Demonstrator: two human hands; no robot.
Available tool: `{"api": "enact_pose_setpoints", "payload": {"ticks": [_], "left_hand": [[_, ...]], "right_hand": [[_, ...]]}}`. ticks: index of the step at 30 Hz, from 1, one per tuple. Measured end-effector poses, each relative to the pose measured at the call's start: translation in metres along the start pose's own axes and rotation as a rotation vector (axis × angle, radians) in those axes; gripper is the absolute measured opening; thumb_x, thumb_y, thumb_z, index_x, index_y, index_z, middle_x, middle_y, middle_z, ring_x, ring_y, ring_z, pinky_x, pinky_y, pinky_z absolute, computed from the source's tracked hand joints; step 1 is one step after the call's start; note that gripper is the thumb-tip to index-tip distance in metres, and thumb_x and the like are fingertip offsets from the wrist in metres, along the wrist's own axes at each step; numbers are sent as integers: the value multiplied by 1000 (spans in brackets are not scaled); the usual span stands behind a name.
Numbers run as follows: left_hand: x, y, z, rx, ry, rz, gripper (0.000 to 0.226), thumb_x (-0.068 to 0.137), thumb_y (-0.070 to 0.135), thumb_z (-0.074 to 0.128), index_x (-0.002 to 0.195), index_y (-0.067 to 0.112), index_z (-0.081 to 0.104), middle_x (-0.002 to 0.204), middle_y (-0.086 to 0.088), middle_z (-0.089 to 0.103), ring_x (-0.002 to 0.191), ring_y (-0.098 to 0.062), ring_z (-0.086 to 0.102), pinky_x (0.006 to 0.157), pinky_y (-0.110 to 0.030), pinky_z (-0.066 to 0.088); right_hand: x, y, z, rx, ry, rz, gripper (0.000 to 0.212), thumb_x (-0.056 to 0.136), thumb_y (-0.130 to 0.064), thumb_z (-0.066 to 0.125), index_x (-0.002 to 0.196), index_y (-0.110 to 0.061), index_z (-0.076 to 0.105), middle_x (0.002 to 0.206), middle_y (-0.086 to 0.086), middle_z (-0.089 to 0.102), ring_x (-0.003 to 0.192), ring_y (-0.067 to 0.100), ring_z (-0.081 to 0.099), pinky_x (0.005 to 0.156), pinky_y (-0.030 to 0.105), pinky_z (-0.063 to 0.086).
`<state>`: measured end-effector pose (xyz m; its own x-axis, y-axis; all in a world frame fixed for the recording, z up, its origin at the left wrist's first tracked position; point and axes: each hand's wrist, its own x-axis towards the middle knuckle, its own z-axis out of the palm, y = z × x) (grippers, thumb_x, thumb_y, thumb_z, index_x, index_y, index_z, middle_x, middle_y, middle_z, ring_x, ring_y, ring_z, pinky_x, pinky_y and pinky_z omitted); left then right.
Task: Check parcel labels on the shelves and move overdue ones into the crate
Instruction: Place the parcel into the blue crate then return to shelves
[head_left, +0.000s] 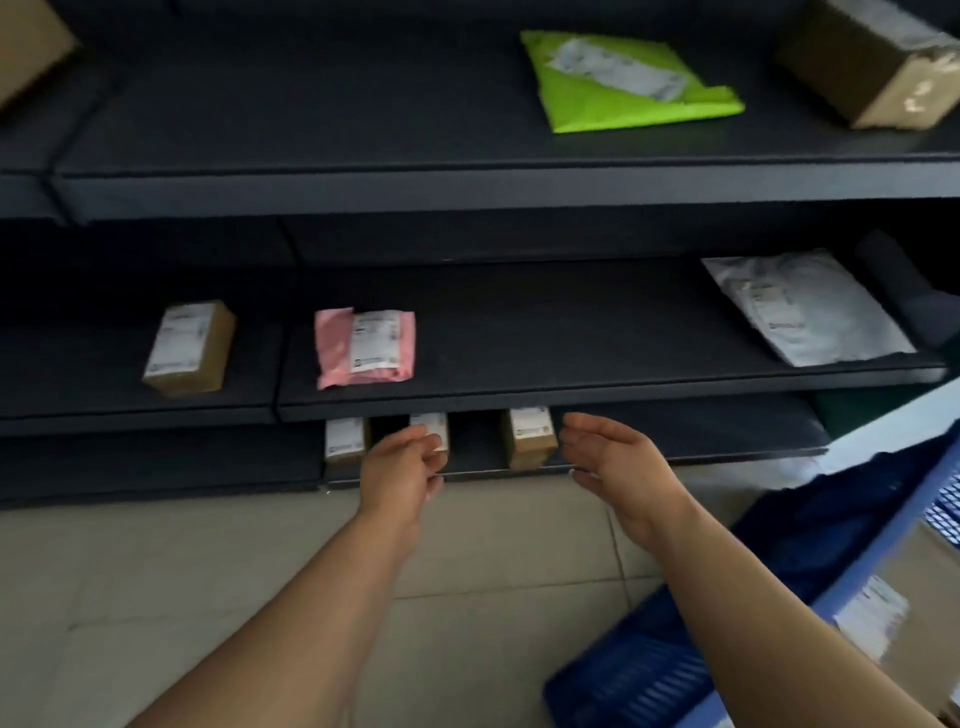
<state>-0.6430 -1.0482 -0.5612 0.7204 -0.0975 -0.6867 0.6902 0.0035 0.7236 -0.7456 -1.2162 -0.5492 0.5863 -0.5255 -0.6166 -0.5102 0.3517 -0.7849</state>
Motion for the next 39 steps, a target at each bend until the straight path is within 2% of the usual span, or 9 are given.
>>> {"api": "enact_pose_setpoints", "payload": {"ticks": [3, 9, 15, 20, 26, 29, 33, 36, 39], "left_hand": [[13, 20, -65, -54, 45, -19, 23, 95, 2, 49, 113, 12, 58, 99, -4, 65, 85, -17, 62, 90, -35, 47], [57, 55, -205, -26, 122, -14, 22, 96, 3, 48, 112, 13, 57, 104, -5, 64, 94, -21, 61, 91, -36, 46], [120, 52, -288, 84, 65, -62, 21, 93, 7, 56, 112, 14, 60, 107, -6, 65, 98, -22, 62, 87, -34, 47], [169, 25, -299, 216, -19, -90, 22, 96, 12, 53, 117, 15, 59, 111, -6, 65, 104, -22, 62, 87, -34, 48], [217, -4, -282, 256, -82, -101, 16, 98, 15, 50, 111, 19, 58, 114, -6, 64, 107, -21, 61, 91, -35, 48], [259, -30, -272, 233, -87, -111, 18, 98, 14, 50, 113, 18, 58, 114, -7, 63, 108, -21, 60, 91, -34, 47], [328, -68, -255, 166, -94, -87, 25, 97, 11, 50, 120, 13, 58, 114, -8, 62, 104, -20, 59, 89, -33, 46], [383, -94, -240, 118, -100, -64, 26, 95, 8, 52, 121, 12, 58, 113, -11, 62, 101, -21, 59, 89, -32, 46], [436, -114, -226, 131, -119, -14, 34, 95, 10, 53, 129, 12, 55, 122, -11, 61, 107, -22, 58, 95, -35, 47]], "right_hand": [[-1, 2, 67, -20, -42, 19, 26, 95, -8, 55, 117, -16, 66, 117, 4, 67, 108, 19, 62, 102, 39, 47], [-5, 19, 207, -48, -77, 47, 19, 94, -9, 57, 101, -21, 69, 119, 7, 66, 114, 23, 60, 103, 39, 46], [9, 65, 293, 10, -31, 108, 19, 96, -7, 54, 105, -16, 69, 118, 5, 66, 111, 20, 60, 102, 36, 46], [42, 121, 316, 2, 58, 192, 22, 98, -14, 53, 116, -13, 64, 123, 5, 64, 112, 20, 60, 107, 37, 42], [90, 154, 314, -59, 95, 203, 11, 98, -16, 52, 95, -19, 63, 97, 2, 64, 82, 10, 58, 86, 28, 45], [130, 175, 324, -44, 104, 174, 18, 98, -10, 51, 90, -18, 64, 94, 2, 62, 84, 12, 56, 80, 25, 44], [194, 203, 341, -5, 136, 141, 25, 98, -9, 52, 121, -8, 63, 103, 6, 62, 82, 12, 55, 75, 24, 41], [242, 223, 355, 8, 129, 111, 31, 97, -8, 52, 127, -12, 58, 109, 8, 62, 87, 13, 59, 65, 20, 43], [286, 237, 371, 0, 114, 36, 37, 99, -10, 50, 135, -12, 52, 121, 6, 60, 94, 14, 56, 77, 21, 40]]}}
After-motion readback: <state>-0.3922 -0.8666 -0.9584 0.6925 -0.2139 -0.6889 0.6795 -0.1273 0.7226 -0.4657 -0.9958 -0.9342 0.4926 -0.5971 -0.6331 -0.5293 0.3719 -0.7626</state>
